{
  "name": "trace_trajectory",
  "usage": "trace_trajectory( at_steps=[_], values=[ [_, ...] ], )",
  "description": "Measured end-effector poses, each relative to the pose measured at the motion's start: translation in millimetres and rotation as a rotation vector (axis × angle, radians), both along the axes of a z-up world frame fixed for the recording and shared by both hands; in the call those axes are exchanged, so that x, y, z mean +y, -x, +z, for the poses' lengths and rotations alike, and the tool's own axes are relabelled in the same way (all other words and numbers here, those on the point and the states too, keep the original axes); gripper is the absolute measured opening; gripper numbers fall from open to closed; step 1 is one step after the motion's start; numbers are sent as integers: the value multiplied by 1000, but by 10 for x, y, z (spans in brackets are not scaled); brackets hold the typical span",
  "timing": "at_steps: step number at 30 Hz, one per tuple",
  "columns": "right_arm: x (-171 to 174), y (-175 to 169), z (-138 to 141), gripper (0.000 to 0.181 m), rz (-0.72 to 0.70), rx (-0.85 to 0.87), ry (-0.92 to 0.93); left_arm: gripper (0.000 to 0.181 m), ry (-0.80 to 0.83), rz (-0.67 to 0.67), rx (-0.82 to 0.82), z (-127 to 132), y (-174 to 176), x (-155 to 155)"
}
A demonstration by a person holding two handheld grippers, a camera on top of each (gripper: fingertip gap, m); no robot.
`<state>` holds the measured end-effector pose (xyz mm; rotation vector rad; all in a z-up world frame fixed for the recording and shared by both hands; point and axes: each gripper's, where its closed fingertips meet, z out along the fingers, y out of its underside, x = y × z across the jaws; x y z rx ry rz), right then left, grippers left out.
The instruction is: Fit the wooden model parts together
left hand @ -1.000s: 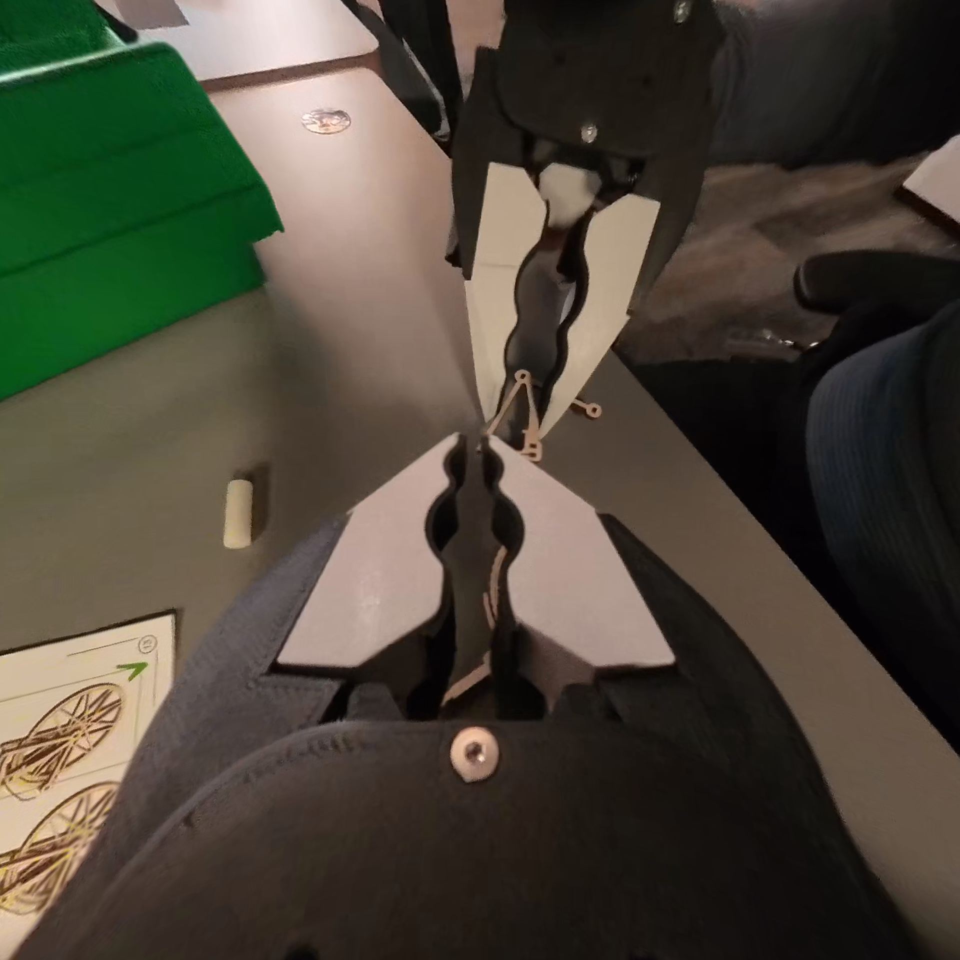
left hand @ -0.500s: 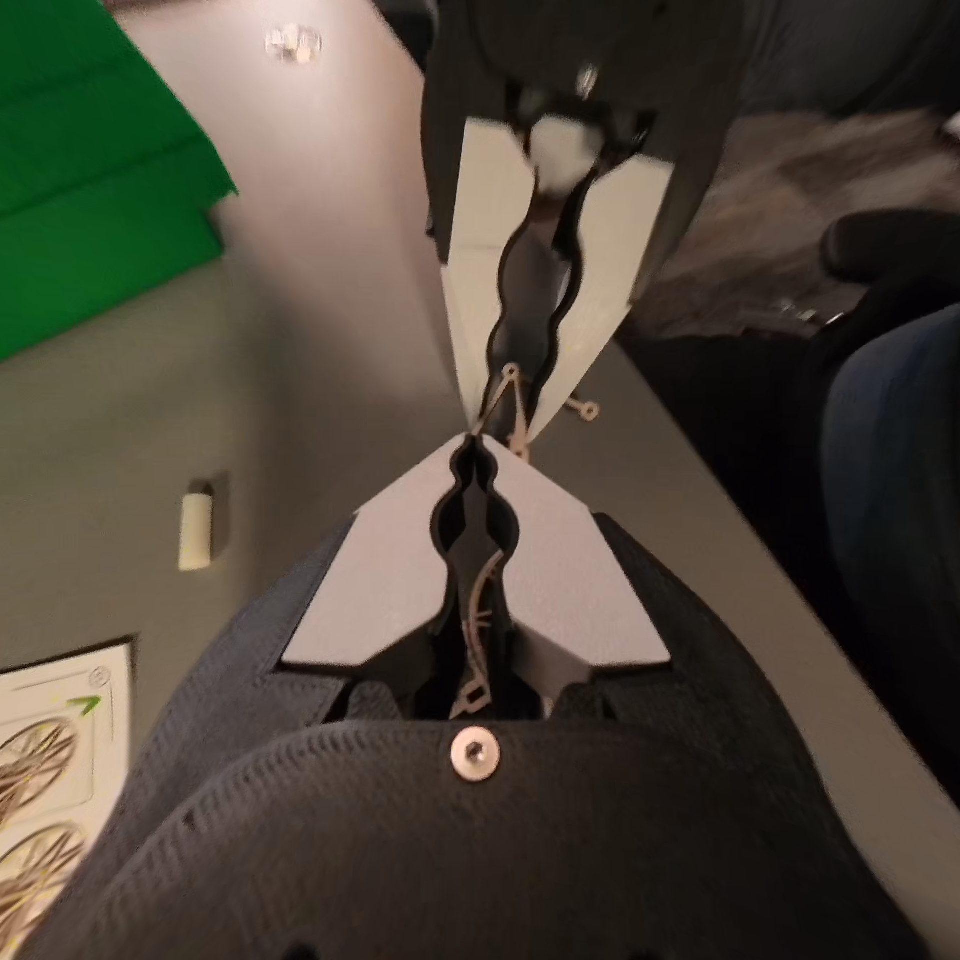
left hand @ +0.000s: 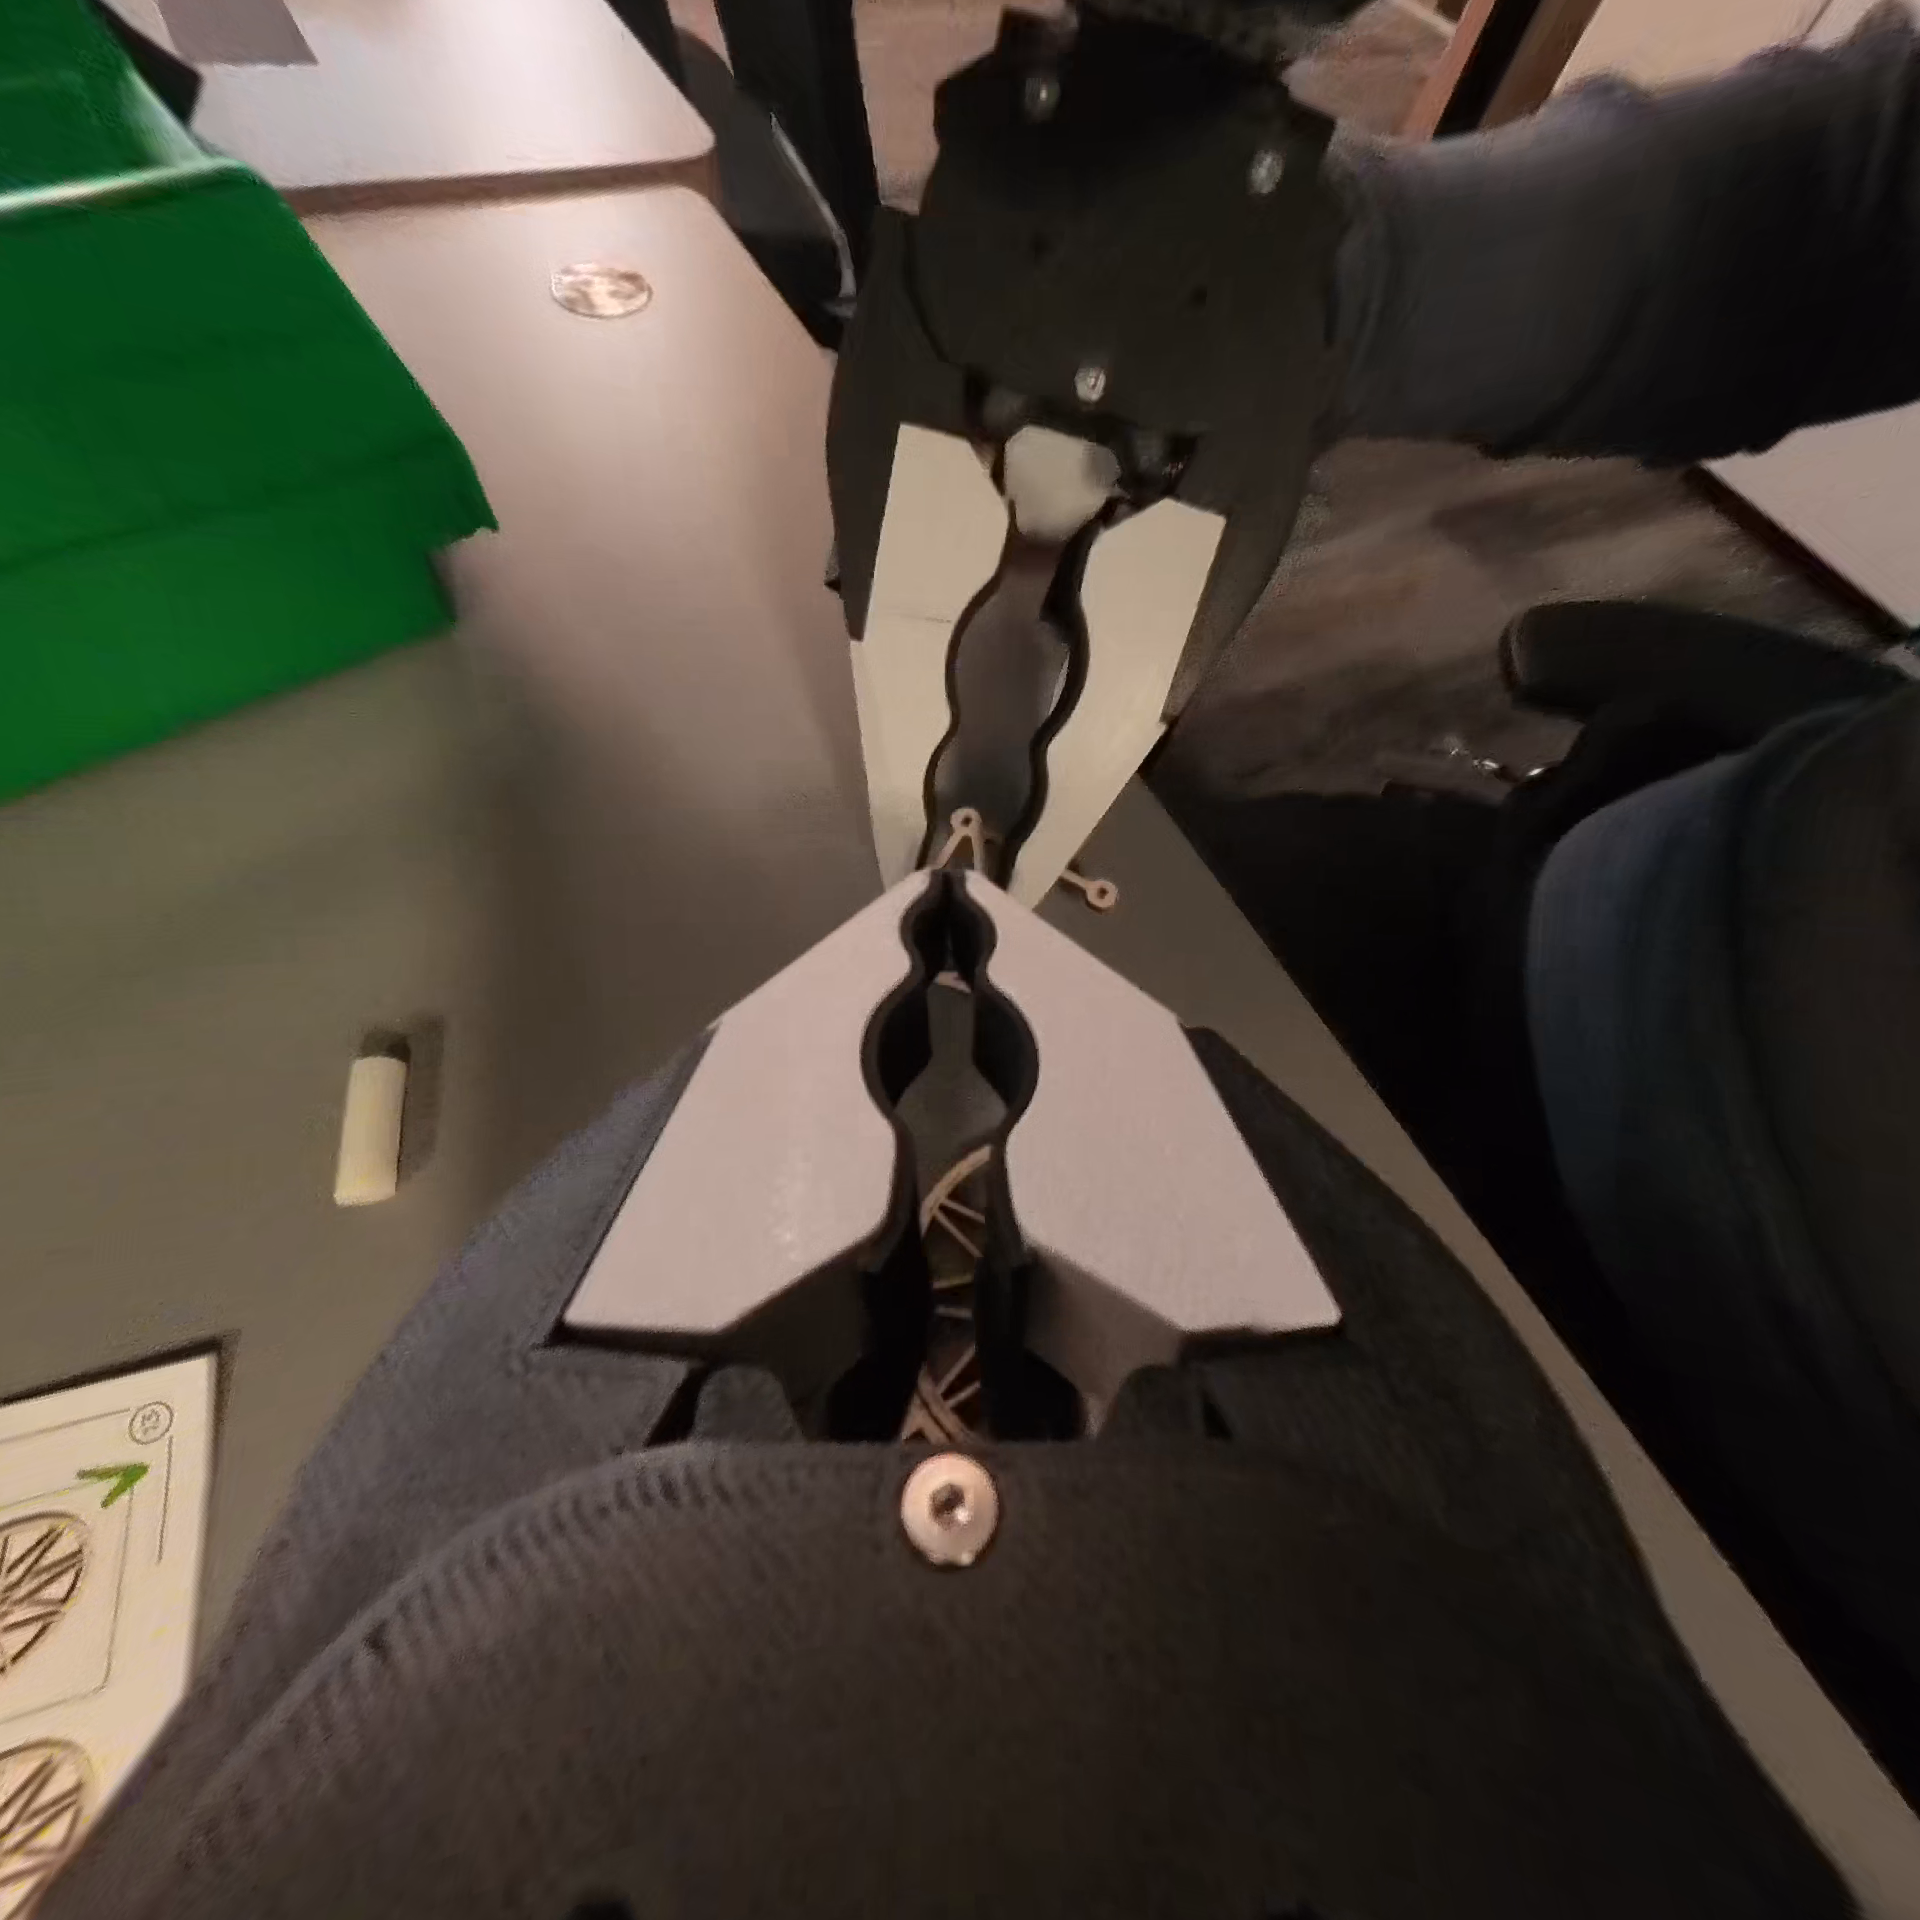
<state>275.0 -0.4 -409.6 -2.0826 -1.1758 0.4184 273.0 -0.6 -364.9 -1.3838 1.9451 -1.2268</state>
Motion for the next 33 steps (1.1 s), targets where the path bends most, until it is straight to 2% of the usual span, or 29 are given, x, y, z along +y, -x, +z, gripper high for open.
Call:
trace_trajectory(
  at_steps=[3,7,8,10,12,14,15,16,18,20,23,27,33],
  values=[
    [-1,-7,-2,16,1,-6,6,1,-59,21,150,-400,27,62],
    [0,2,1,16,2,0,2,0,24,10,-43,58,-34,10],
    [1,9,1,16,4,-2,3,0,6,4,-2,-20,-24,-4],
    [-2,38,2,16,14,2,8,2,-91,-7,152,-407,14,-10],
    [3,49,2,16,17,-5,2,0,-96,-15,114,-323,-31,-54],
    [5,52,3,16,18,-11,-3,0,-45,-22,-9,-37,-62,-104],
    [6,51,4,16,17,-10,-3,0,-12,-23,-16,11,-48,-108],
    [6,52,3,16,15,-6,-2,0,-19,-19,21,-68,-23,-85],
    [-1,59,2,16,16,3,5,0,-84,-1,138,-392,18,-19],
    [-3,60,3,16,21,-3,1,0,-93,2,115,-326,8,-17],
    [-4,61,5,16,24,-4,-4,0,-69,35,6,-60,-34,33],
    [-4,64,9,16,47,-10,-26,0,-4,88,-2,-108,-39,155],
    [20,62,13,16,101,-12,-36,50,-15,-53,52,-196,72,-26]
  ],
)
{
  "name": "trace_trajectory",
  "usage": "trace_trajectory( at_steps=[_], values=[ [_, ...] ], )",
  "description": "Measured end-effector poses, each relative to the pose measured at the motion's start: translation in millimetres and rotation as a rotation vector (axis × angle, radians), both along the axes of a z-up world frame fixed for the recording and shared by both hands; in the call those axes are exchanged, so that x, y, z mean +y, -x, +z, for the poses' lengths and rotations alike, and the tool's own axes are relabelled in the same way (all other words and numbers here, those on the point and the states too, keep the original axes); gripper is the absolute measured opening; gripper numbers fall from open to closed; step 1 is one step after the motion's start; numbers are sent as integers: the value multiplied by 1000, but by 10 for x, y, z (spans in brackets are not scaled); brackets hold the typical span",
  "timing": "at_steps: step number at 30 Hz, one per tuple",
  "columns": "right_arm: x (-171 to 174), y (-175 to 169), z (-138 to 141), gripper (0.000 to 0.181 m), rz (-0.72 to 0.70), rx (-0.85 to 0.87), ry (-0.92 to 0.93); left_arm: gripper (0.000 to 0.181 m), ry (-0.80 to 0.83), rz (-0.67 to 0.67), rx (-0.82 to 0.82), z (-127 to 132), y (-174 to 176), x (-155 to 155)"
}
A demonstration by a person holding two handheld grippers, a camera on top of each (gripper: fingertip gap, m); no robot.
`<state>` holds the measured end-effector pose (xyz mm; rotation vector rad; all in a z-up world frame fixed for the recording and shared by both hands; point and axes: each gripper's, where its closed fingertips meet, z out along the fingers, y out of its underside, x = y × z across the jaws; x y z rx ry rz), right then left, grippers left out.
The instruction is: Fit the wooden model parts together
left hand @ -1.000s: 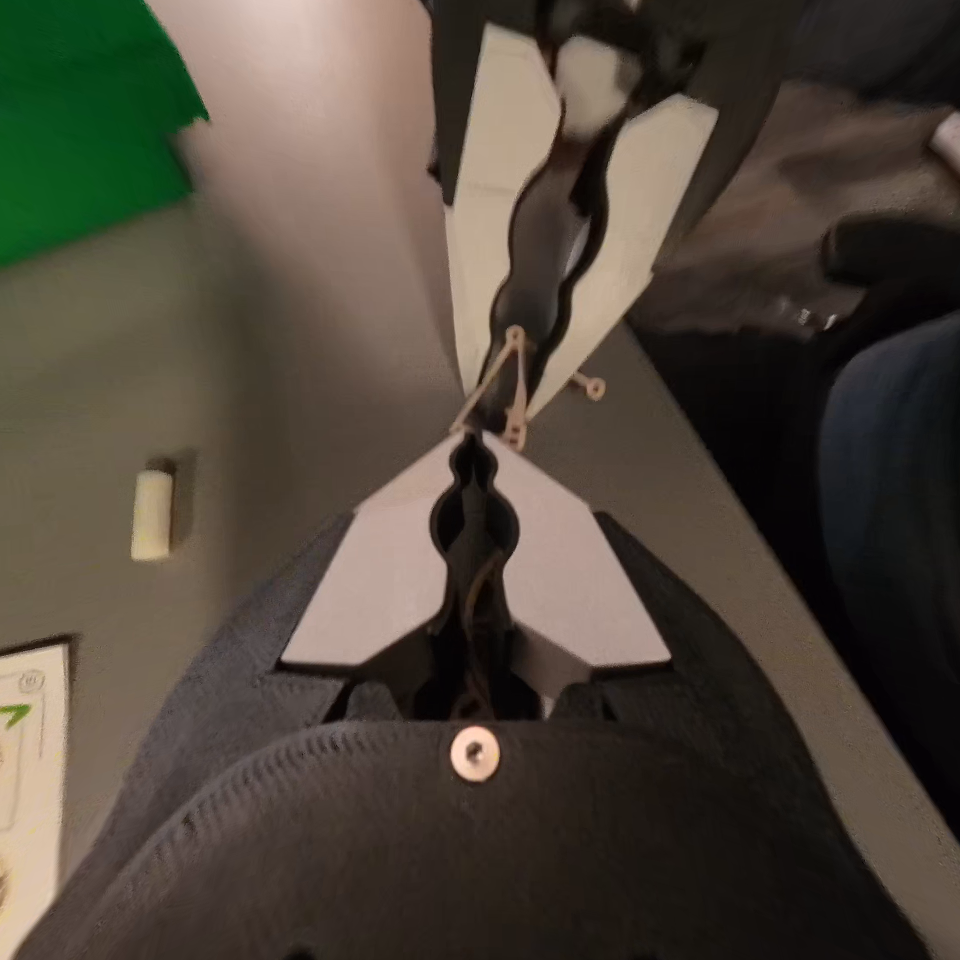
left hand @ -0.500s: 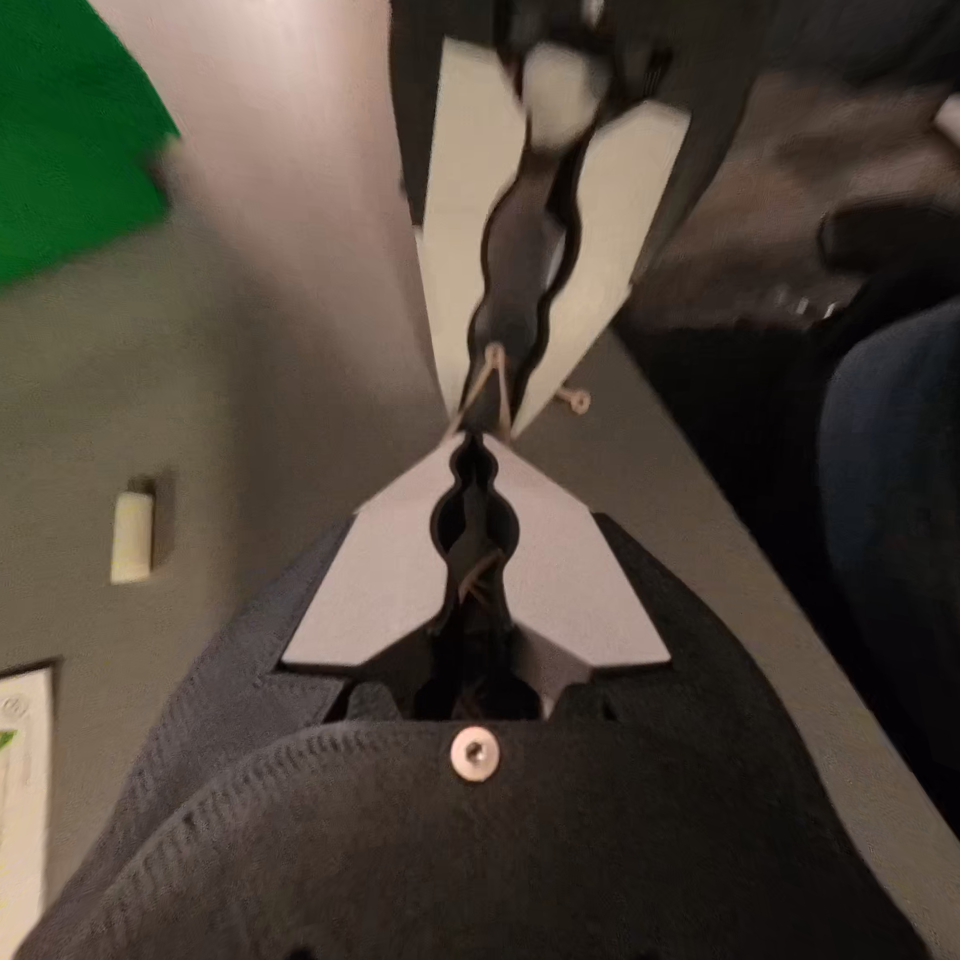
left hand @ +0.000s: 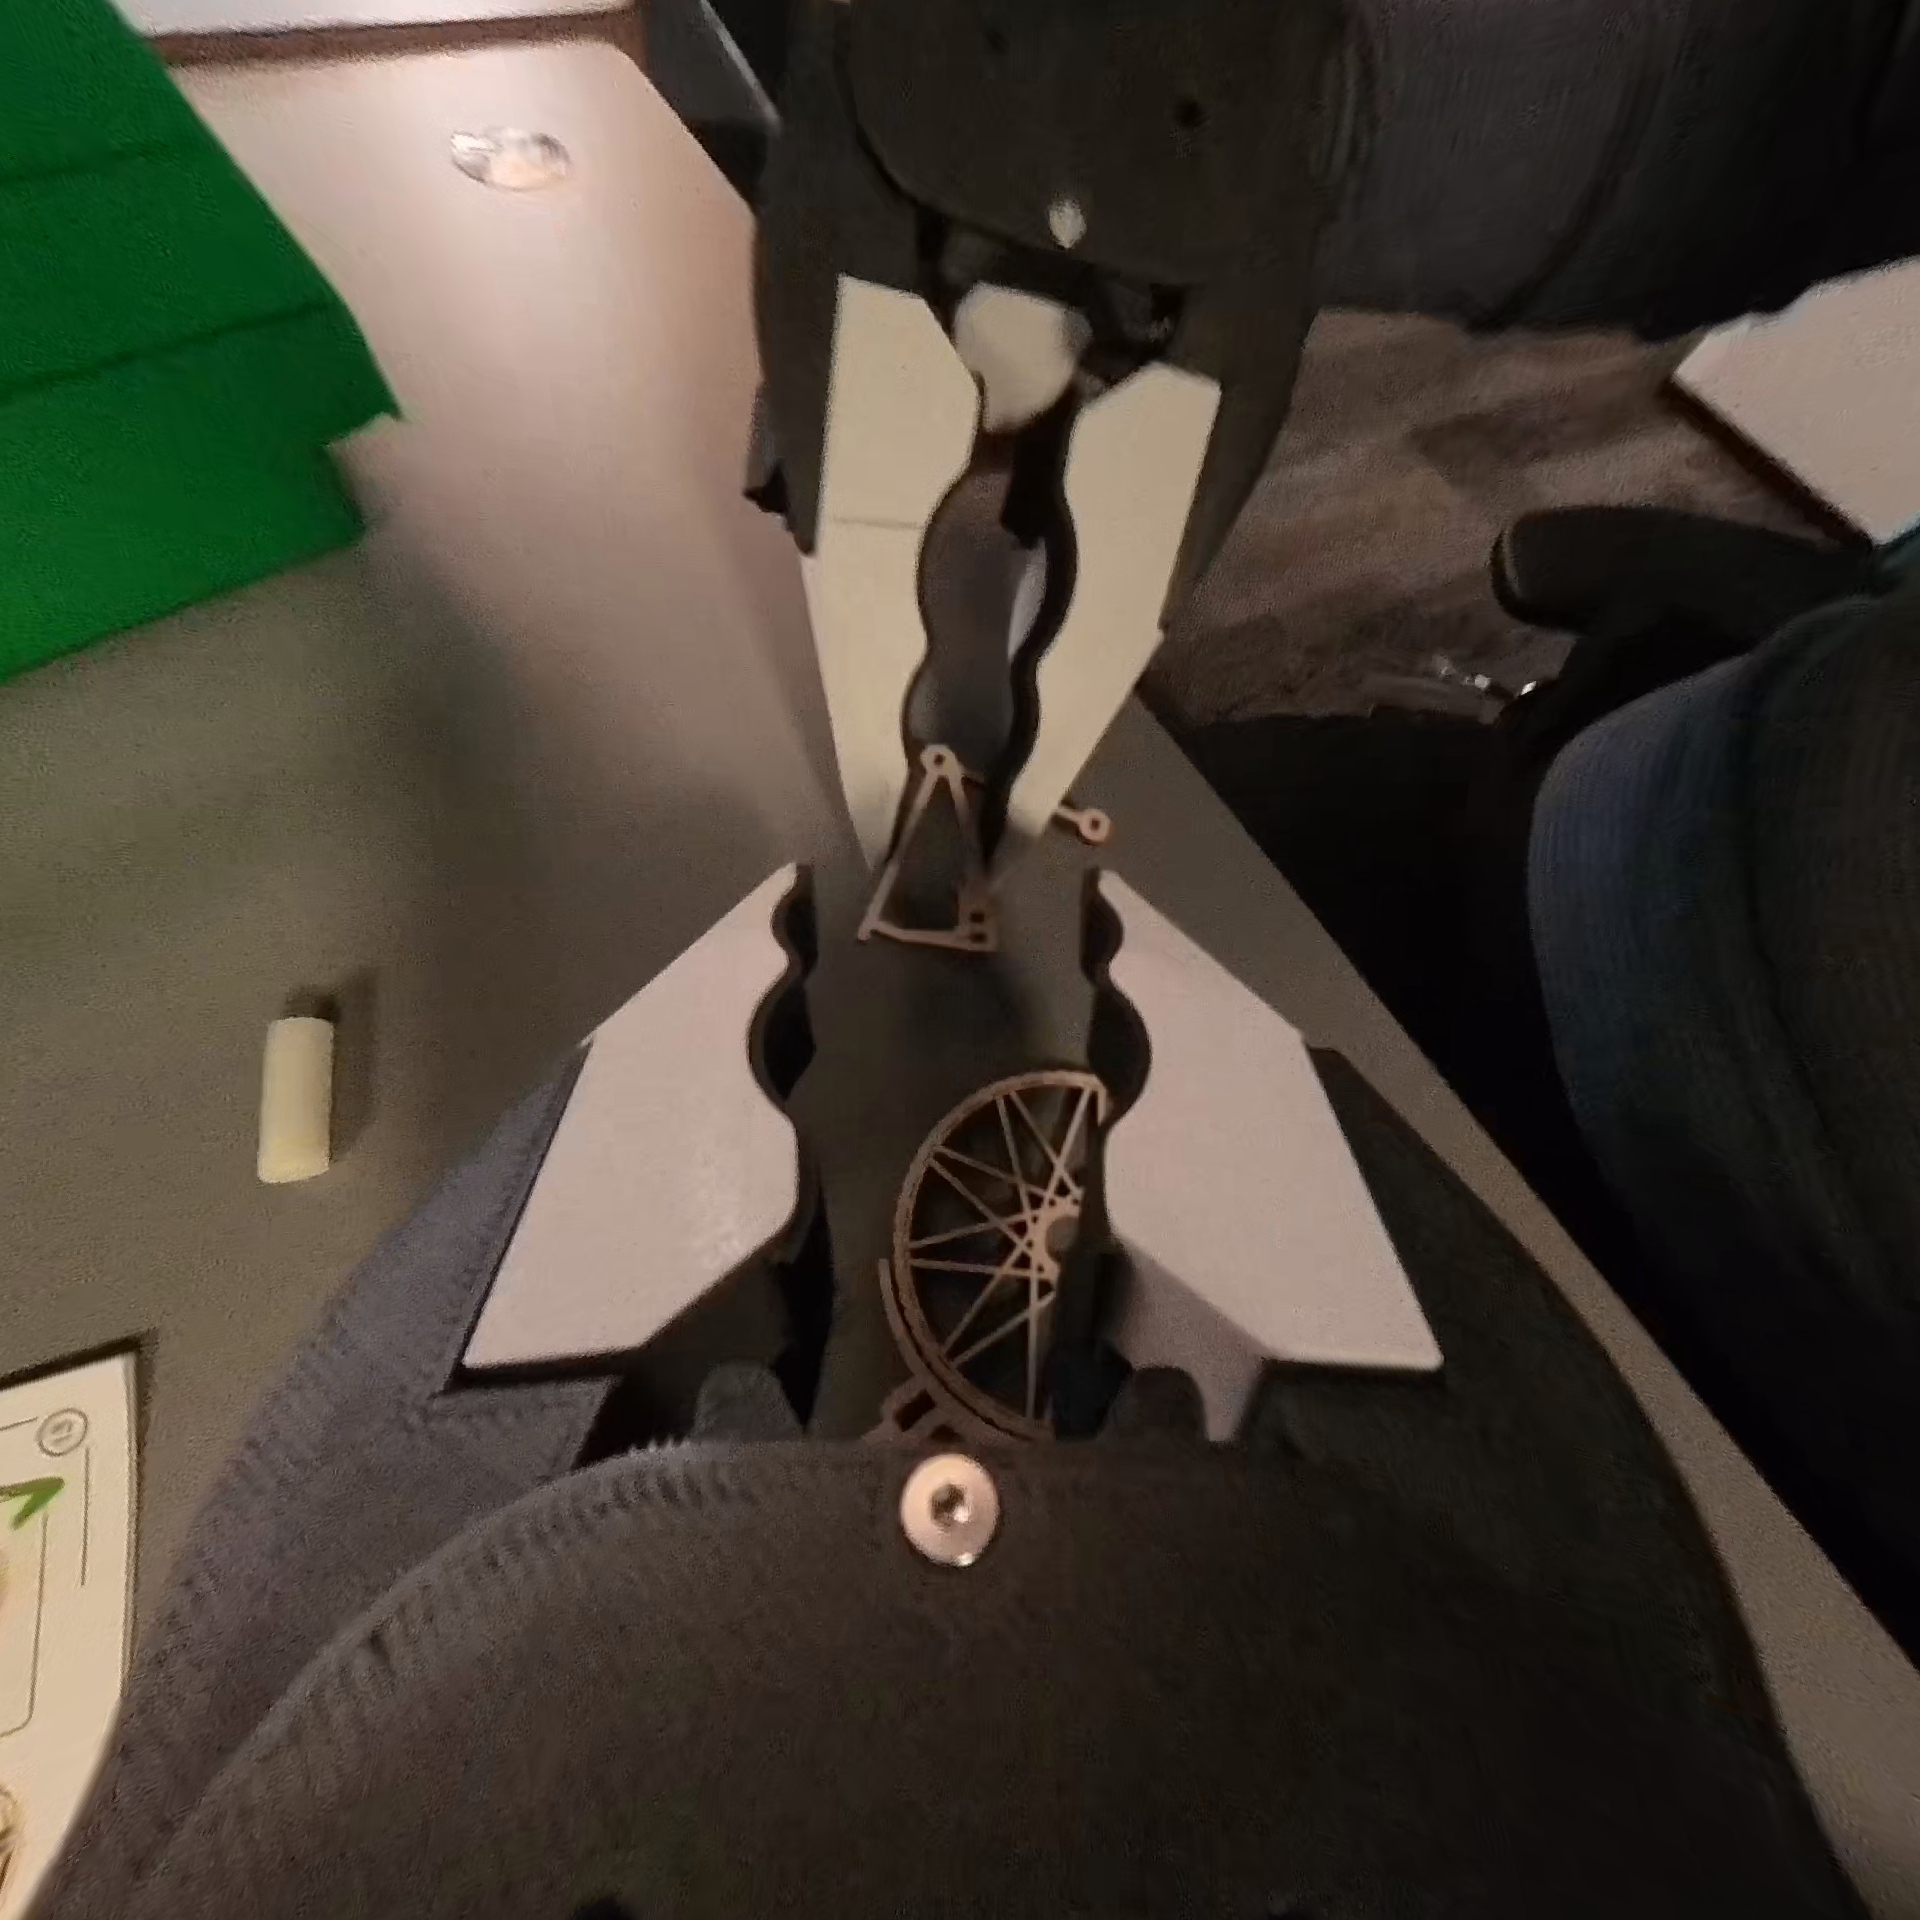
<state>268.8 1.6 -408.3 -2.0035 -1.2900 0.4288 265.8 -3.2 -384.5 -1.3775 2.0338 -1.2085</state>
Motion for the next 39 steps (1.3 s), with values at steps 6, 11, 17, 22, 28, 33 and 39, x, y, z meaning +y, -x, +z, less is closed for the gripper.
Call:
trace_trajectory(
  at_steps=[6,11,17,22,28,33,39],
  values=[
    [8,-6,-1,16,-7,15,12,33,-200,16,59,-245,-14,34],
    [6,-6,-1,16,-12,28,9,33,-157,13,46,-221,-21,25],
    [5,6,0,16,-20,47,16,29,-165,10,58,-228,-27,28],
    [41,-140,91,34,-120,152,37,29,-193,15,82,-230,-20,34],
    [-13,-41,458,0,-137,329,-95,29,-192,21,117,-235,-4,40],
    [2,33,102,0,-125,200,-17,29,-202,31,144,-237,-5,43],
    [21,61,273,0,-116,256,-48,29,-220,42,170,-243,-6,38]
  ],
)
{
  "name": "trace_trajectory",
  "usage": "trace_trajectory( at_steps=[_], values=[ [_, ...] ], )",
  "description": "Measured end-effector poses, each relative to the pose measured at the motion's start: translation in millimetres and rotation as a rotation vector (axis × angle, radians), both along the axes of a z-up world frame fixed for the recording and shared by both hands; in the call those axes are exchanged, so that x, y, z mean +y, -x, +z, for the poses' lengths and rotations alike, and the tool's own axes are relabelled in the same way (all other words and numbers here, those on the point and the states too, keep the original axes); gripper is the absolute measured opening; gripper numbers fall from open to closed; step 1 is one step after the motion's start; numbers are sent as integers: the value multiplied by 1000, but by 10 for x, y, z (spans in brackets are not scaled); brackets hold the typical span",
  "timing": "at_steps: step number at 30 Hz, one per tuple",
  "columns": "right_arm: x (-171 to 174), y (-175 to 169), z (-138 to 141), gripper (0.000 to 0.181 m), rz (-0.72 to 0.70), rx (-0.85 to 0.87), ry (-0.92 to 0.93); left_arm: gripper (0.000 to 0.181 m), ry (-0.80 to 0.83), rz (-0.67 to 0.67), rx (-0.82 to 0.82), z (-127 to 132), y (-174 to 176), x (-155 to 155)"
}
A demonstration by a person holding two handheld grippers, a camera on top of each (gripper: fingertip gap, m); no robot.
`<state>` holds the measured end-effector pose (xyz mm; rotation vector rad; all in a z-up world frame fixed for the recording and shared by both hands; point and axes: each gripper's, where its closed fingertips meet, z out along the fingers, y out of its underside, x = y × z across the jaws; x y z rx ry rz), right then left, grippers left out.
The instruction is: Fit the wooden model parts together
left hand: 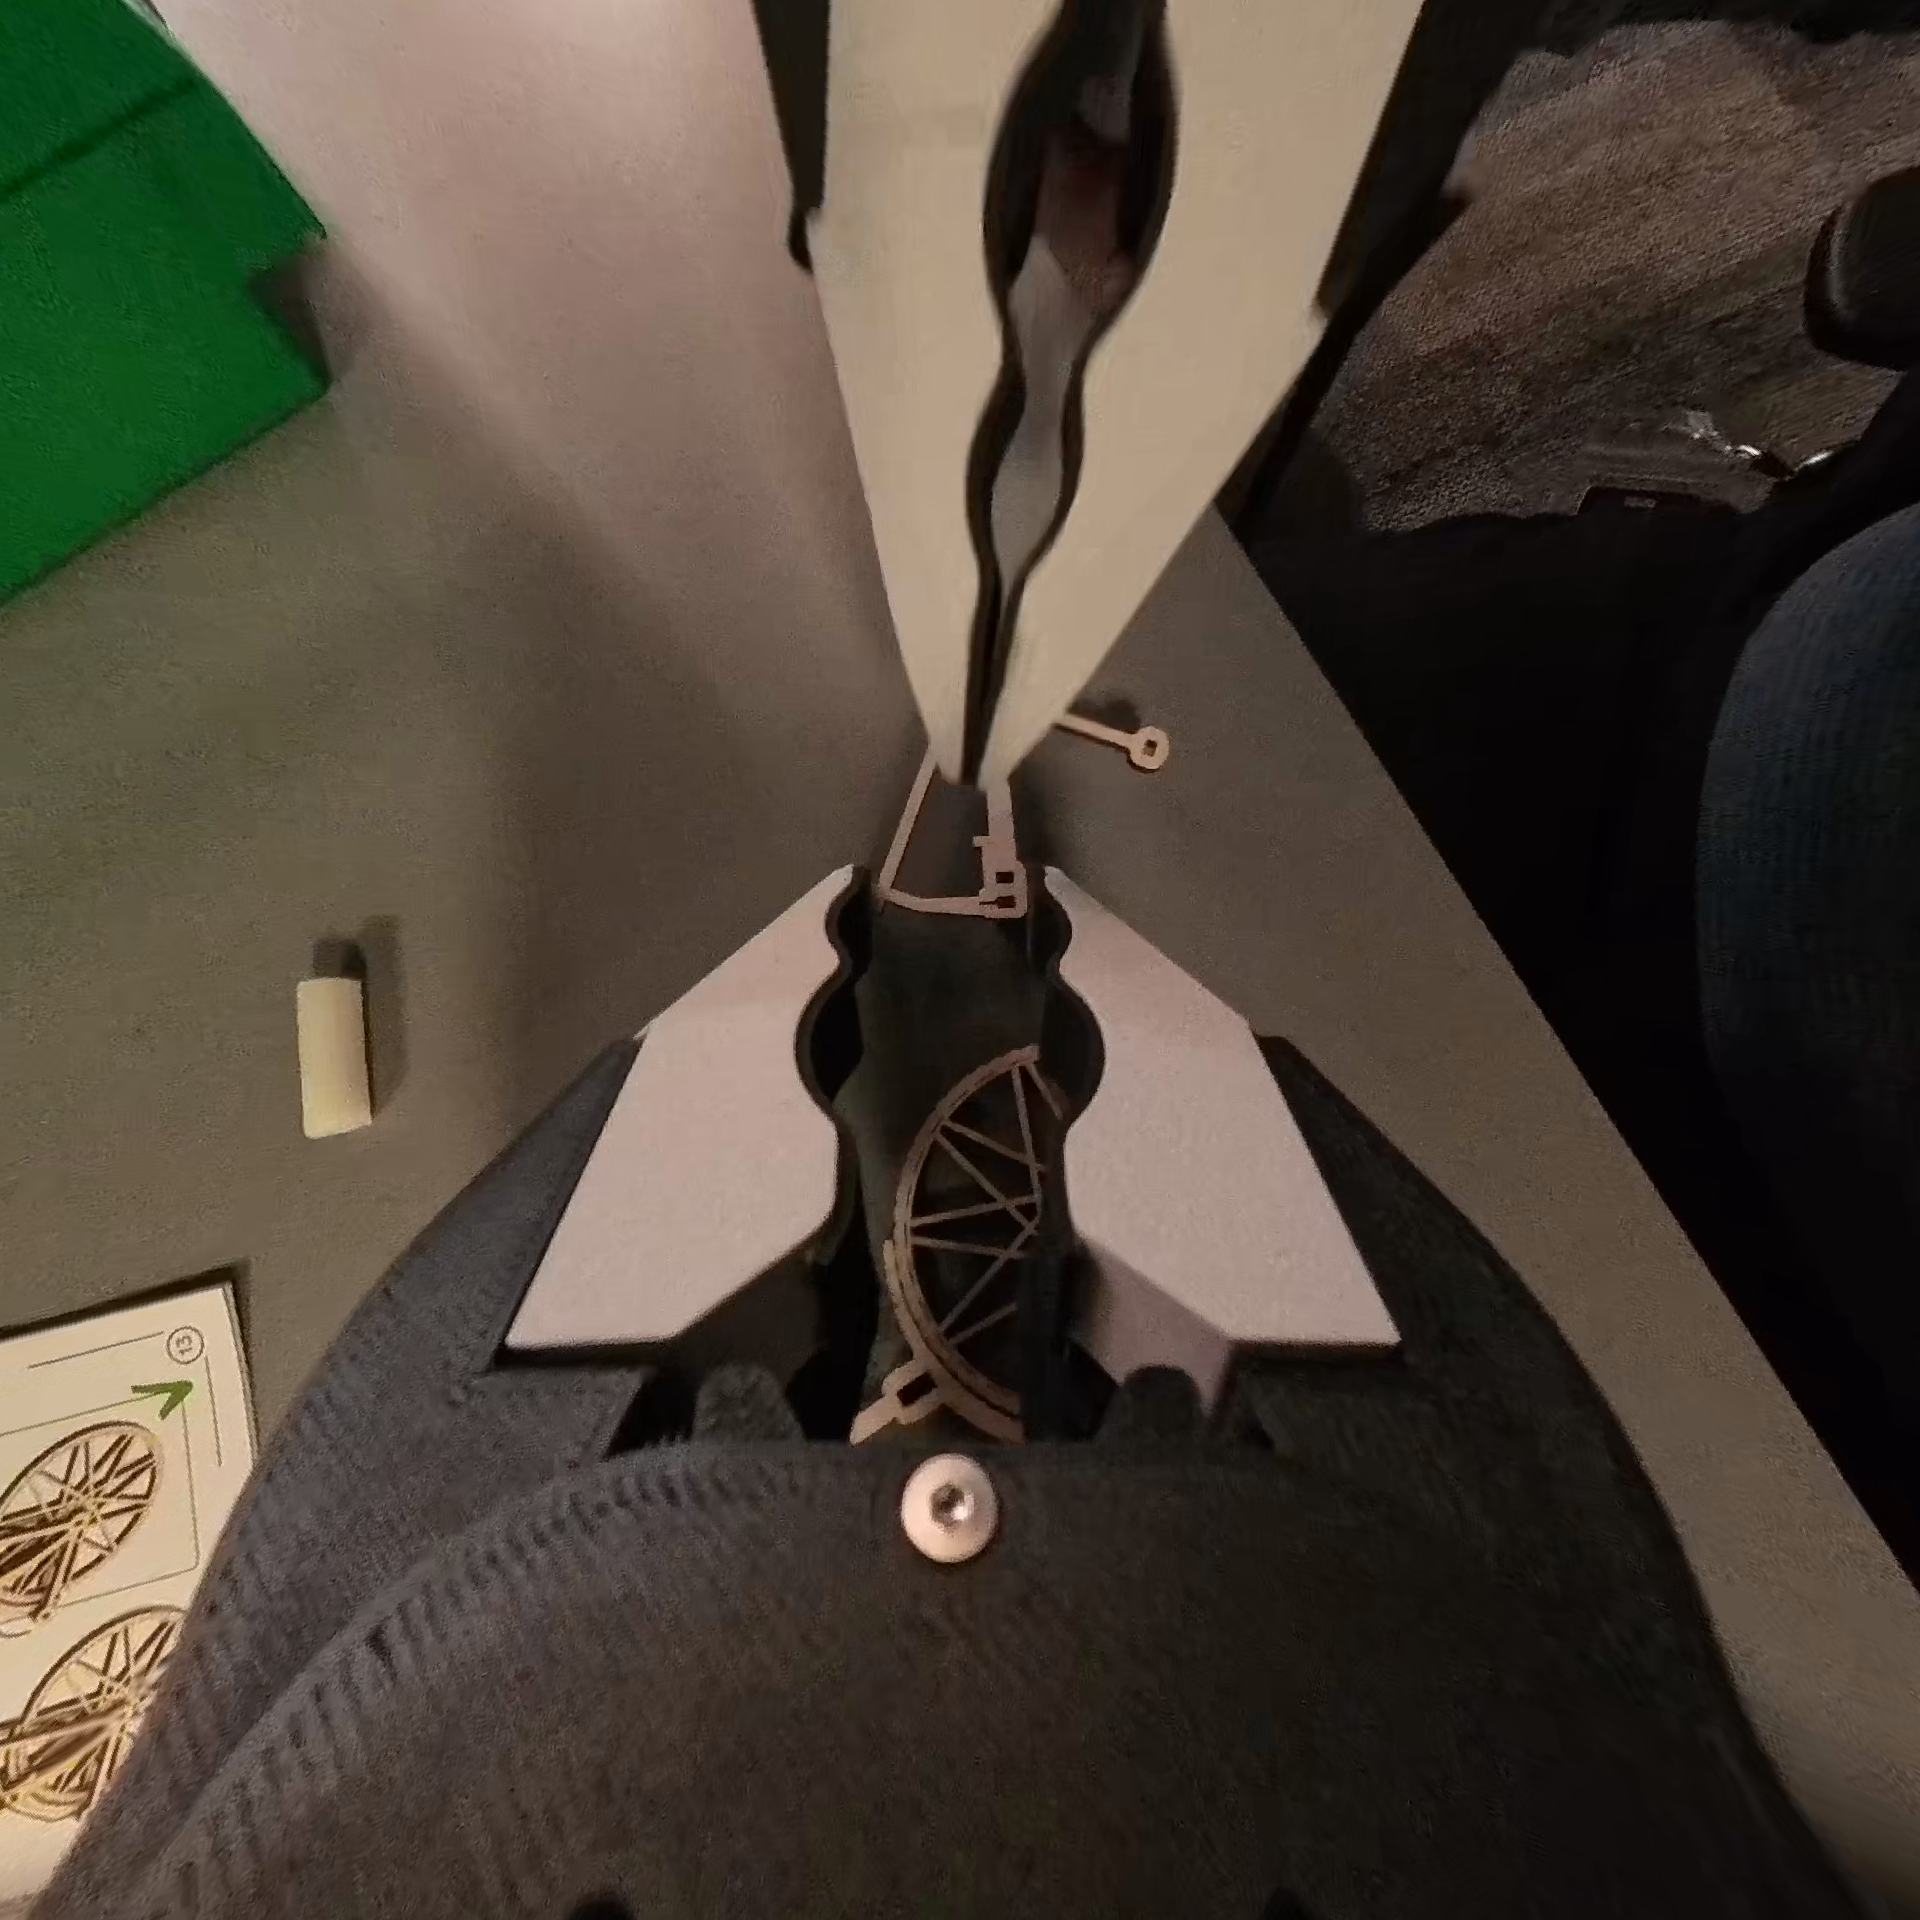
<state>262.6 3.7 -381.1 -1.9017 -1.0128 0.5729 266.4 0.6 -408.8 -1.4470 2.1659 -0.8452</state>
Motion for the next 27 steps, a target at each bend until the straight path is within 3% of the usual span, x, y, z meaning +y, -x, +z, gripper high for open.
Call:
trace_trajectory(
  at_steps=[1,6,8,12,15,19,22,25,27],
  values=[
    [-23,2,-170,0,21,-53,49,29,0,-1,0,1,-3,-5],
    [18,41,98,0,35,44,-7,29,2,-2,2,-2,1,-10],
    [-10,35,-161,0,67,-51,75,29,-5,-5,-2,-2,-3,-14],
    [115,90,158,0,80,52,2,29,-10,-6,-1,-2,-3,-14],
    [71,86,-203,0,149,-87,101,29,4,-5,0,-3,-3,-16],
    [122,145,101,0,160,-1,37,29,33,-5,-3,-8,4,-18],
    [77,120,-202,0,199,-108,106,28,35,-5,0,-8,3,-20],
    [95,203,72,0,202,-9,48,27,27,-9,2,-10,5,-23],
    [79,142,-106,0,208,-81,91,27,27,-9,4,-11,6,-22]
  ],
)
